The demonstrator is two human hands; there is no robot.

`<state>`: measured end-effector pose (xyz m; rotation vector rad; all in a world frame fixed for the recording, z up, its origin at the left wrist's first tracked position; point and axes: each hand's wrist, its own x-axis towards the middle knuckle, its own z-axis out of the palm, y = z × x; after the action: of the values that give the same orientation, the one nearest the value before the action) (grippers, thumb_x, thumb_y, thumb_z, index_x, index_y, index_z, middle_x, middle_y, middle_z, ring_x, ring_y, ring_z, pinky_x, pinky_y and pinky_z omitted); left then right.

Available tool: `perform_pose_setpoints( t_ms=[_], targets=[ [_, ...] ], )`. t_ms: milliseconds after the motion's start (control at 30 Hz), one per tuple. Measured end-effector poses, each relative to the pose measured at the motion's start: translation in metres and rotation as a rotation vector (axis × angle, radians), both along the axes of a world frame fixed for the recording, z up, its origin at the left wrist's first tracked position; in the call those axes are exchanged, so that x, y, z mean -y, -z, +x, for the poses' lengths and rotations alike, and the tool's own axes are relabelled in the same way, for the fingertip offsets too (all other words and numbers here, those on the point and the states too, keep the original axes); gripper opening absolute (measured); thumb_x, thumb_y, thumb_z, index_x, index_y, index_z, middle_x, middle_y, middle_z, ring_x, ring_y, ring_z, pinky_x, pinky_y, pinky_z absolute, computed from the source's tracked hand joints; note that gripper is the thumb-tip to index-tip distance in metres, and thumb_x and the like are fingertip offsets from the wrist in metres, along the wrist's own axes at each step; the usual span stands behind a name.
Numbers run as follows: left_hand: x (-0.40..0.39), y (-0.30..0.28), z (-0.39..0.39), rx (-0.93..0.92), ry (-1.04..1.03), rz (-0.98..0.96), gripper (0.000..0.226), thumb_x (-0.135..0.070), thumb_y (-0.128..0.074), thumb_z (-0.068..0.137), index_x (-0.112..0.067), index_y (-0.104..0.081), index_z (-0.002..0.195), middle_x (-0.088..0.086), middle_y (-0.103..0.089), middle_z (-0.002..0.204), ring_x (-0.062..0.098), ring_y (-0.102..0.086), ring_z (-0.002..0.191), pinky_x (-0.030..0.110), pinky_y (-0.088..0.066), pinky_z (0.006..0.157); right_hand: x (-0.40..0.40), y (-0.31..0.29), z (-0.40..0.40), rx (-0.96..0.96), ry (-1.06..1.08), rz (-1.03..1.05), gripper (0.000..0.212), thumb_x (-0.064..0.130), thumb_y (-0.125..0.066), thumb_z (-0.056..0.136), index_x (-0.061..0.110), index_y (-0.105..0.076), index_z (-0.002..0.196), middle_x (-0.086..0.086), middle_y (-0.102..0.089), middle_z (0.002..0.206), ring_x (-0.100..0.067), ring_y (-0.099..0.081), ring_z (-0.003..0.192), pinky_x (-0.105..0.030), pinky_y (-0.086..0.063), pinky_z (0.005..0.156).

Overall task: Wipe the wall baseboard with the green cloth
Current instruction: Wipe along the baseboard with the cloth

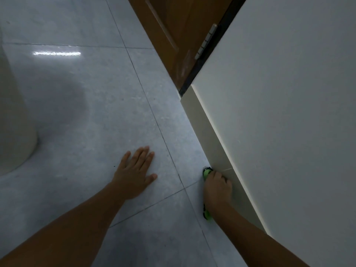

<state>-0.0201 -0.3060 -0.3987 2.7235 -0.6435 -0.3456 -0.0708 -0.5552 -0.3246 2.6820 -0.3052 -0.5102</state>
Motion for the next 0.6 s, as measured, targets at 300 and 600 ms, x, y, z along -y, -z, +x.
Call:
perform_pose_setpoints(
  t_ms=[300, 600],
  targets=[
    [-0.003, 0.004, 0.000, 0.028, -0.007, 0.033, 0.085, -0.070, 0.014, 0.080, -0.020, 0.004, 0.147, 0.003, 0.004, 0.157, 0.015, 0.011, 0.141, 0.038, 0.014, 0.110, -0.046, 0.028, 0.096, 0.113, -0.203, 0.236, 0.062, 0.007, -0.022, 0.088, 0.001, -0.004, 0.147, -0.021, -0.002, 0.156, -0.041, -0.009, 0.141, -0.046, -0.006, 0.116],
    [0.003, -0.005, 0.004, -0.092, 0.033, 0.098, 0.090, -0.070, 0.016, 0.068, -0.019, 0.026, 0.141, -0.001, 0.032, 0.147, 0.015, 0.021, 0.142, 0.035, 0.018, 0.108, 0.020, 0.010, -0.031, 0.003, -0.326, -0.028, 0.049, 0.006, -0.043, 0.079, -0.005, -0.053, 0.125, -0.023, -0.060, 0.123, -0.031, -0.064, 0.102, -0.038, -0.053, 0.076]
  ],
)
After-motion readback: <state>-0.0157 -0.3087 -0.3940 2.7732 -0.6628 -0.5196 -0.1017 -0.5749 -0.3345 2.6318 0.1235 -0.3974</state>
